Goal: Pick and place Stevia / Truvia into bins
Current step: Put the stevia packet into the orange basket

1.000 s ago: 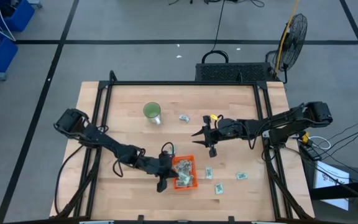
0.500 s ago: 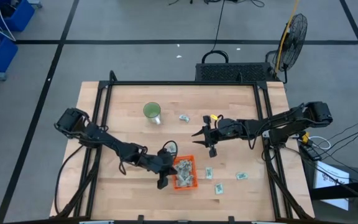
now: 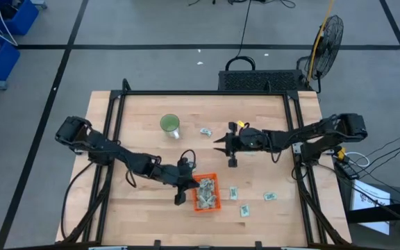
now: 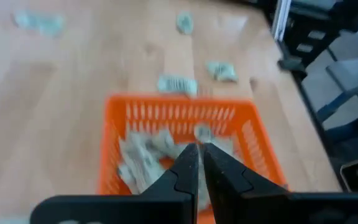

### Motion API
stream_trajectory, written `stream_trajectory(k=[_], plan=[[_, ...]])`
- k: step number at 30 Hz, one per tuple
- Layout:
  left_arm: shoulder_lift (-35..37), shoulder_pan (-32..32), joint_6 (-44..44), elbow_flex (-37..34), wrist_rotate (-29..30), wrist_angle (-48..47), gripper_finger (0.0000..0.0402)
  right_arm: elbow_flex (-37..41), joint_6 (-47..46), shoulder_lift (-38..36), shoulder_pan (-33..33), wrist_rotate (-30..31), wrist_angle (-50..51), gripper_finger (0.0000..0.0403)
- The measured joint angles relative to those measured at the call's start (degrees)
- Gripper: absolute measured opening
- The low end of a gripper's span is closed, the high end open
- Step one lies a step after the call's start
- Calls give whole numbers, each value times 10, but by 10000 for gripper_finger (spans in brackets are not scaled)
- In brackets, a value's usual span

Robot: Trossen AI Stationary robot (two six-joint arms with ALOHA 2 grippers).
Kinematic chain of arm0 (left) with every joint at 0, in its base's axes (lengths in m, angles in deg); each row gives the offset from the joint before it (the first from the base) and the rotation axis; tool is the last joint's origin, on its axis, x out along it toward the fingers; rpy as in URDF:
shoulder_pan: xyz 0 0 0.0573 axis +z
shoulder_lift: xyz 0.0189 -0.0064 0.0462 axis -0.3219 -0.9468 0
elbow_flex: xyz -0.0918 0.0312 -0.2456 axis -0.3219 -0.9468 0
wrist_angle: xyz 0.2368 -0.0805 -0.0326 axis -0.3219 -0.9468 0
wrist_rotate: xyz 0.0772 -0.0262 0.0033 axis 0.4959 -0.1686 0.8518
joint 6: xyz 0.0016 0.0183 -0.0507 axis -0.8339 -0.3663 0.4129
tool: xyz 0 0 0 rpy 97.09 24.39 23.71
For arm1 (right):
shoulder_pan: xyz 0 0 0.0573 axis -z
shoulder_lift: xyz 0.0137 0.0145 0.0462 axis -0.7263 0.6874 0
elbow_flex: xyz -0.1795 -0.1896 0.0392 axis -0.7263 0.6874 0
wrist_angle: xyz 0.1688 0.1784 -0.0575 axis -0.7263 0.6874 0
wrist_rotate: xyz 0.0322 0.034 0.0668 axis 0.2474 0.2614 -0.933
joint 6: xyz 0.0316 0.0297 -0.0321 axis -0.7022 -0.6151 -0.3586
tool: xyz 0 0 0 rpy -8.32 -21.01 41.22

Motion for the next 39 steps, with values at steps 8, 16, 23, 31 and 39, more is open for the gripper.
stream_trajectory(k=[8, 16, 23, 31, 39], plan=[[90, 21, -80, 0, 25, -72, 31, -7, -43, 128, 50, -5, -87, 114], [120, 36, -109, 0, 78, -130, 31, -83, -44, 241, 72, 69, -33, 114], [122, 38, -98, 0, 76, -174, 31, -131, -53, 260, 92, 114, 15, 114], [122, 37, -89, 0, 75, -192, 31, -132, -105, 285, 114, 103, 19, 114], [122, 37, -56, 0, 75, -199, 31, -133, -112, 331, 116, 78, -40, 114]])
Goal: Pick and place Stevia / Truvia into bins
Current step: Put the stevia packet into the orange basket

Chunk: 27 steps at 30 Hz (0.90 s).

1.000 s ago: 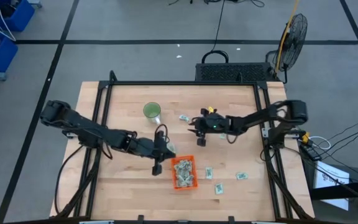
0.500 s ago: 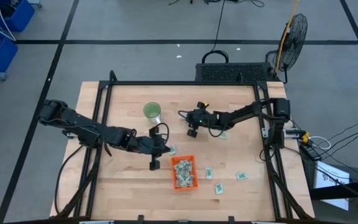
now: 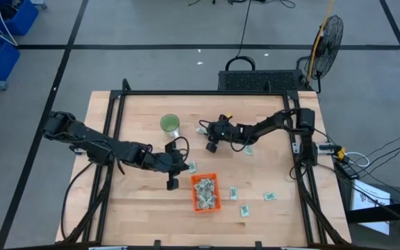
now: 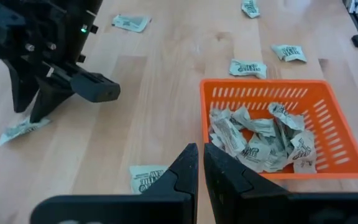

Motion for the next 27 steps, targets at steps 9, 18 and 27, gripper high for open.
stream_trajectory(k=[9, 18, 27], plan=[[0, 0, 12, 0, 0, -5, 31, 0, -20, 2, -1, -33, 11, 21], [0, 0, 17, 0, 0, -6, 31, 4, -2, -36, -30, -38, 34, 2], [0, 0, 35, 0, 0, -9, 31, 3, 31, -191, -119, -110, 151, 1]])
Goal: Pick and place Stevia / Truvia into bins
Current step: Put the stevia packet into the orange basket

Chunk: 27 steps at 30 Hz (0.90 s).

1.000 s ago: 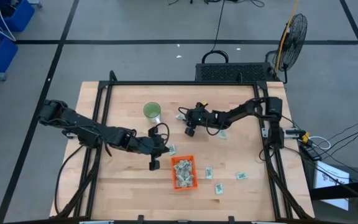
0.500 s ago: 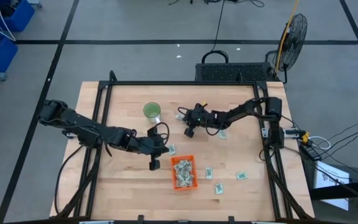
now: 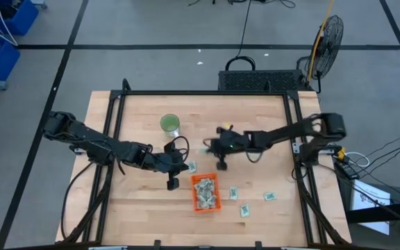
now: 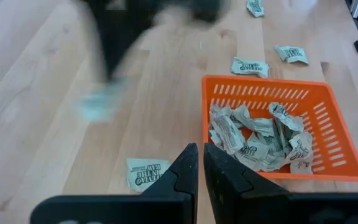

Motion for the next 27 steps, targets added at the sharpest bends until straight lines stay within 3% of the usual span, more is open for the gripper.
stream_trajectory(k=[4, 7, 10, 13, 19, 27], plan=[[0, 0, 0, 0, 2, -2, 31, 0, 35, -57, -52, -176, 17, 0], [0, 0, -1, 0, 9, -3, 31, -1, 34, -65, -100, -222, 12, 0], [0, 0, -2, 0, 16, -3, 31, -1, 37, -50, -148, -192, 22, 0], [0, 0, -3, 0, 19, -2, 31, 0, 49, -17, -180, -111, 18, 0], [0, 1, 1, 0, 20, 0, 31, -1, 62, 7, -183, 5, -12, 13], [0, 1, 3, 0, 20, -1, 31, -1, 38, 7, -171, 12, 6, 74]])
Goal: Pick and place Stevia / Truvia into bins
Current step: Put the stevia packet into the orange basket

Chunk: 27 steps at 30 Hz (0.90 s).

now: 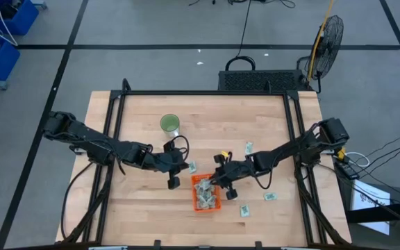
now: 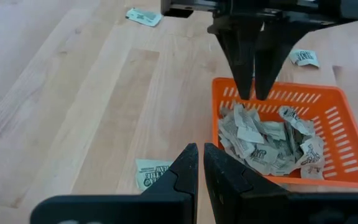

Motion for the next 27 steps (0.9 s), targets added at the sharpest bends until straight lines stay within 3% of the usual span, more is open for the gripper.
stream_trajectory(k=[5, 10, 17, 20, 27], plan=[[0, 0, 0, 0, 0, 0, 31, 0, 2, -32, 0, 63, 62, 100], [0, 0, 0, 0, 0, -1, 31, 0, -23, -112, 0, 167, 201, 104], [0, 0, 0, 0, 0, -1, 31, 22, -201, -214, 6, 298, 408, 105], [0, 0, 0, 0, 0, -1, 31, 67, -242, -244, 16, 328, 422, 119], [0, 0, -1, 0, 0, -1, 31, 184, -271, -264, 70, 326, 356, 177]])
